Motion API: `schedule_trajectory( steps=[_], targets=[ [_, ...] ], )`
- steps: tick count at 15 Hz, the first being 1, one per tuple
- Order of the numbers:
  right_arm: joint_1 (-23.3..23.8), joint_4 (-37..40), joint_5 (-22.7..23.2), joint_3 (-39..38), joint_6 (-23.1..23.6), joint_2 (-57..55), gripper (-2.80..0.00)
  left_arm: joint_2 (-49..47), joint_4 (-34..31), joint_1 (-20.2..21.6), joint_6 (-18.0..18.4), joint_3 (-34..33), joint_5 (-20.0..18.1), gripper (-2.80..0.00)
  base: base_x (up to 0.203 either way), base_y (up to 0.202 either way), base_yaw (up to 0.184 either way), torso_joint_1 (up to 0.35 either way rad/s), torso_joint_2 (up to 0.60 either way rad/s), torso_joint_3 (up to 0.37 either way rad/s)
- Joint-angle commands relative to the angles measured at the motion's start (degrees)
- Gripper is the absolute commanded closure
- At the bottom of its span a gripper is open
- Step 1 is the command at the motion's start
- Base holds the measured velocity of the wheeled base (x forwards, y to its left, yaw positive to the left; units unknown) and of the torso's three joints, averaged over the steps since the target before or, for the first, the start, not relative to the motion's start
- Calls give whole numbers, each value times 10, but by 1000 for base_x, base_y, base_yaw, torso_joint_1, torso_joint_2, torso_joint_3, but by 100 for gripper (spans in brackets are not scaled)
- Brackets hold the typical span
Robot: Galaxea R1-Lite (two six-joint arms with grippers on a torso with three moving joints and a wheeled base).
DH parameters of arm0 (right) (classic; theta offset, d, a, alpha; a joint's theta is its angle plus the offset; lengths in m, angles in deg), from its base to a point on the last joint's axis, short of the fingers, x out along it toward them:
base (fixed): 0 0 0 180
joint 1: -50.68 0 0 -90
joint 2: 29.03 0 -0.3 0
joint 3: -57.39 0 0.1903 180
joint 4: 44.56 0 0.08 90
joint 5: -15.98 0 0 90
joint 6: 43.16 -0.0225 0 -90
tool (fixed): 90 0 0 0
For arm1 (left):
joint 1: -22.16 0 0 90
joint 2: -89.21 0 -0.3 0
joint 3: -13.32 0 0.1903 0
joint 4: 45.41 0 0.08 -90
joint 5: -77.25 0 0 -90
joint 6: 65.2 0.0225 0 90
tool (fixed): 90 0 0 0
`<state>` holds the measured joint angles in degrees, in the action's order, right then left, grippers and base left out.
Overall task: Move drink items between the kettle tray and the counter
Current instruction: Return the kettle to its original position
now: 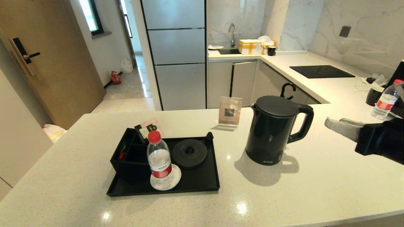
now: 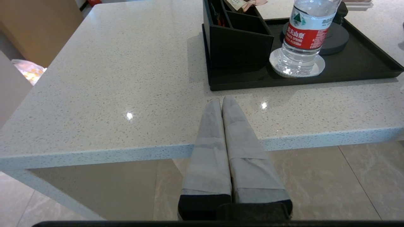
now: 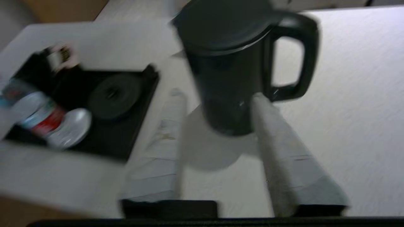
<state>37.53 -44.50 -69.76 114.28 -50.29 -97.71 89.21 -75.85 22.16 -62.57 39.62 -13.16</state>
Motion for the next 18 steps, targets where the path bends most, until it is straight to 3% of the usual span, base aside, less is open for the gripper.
schedule_trajectory(
  steps=[1,4,7,8,10,14,16,18],
  targets=[
    [-34,193,-20,44,-25,126,0,0,0,1,0,0,0,0,0,0,0,0,0,0],
    [-43,262,-161,80,-50,168,0,0,0,0,0,0,0,0,0,0,0,0,0,0],
    [-42,398,-221,133,-57,244,0,1,0,1,0,0,0,0,0,0,0,0,0,0],
    [-39,409,-232,139,-62,248,0,0,0,0,0,0,0,0,0,0,0,0,0,0],
    [11,493,-274,179,-77,302,0,0,0,0,0,0,0,0,0,0,0,0,0,0],
    [114,666,-295,203,-80,493,0,0,0,0,0,0,0,0,0,0,0,0,0,0],
    [136,754,-291,202,-76,558,0,0,0,1,0,0,0,0,0,0,0,0,0,0],
    [142,778,-285,194,-69,595,0,0,0,0,0,1,0,0,0,0,0,0,0,0]
  ],
)
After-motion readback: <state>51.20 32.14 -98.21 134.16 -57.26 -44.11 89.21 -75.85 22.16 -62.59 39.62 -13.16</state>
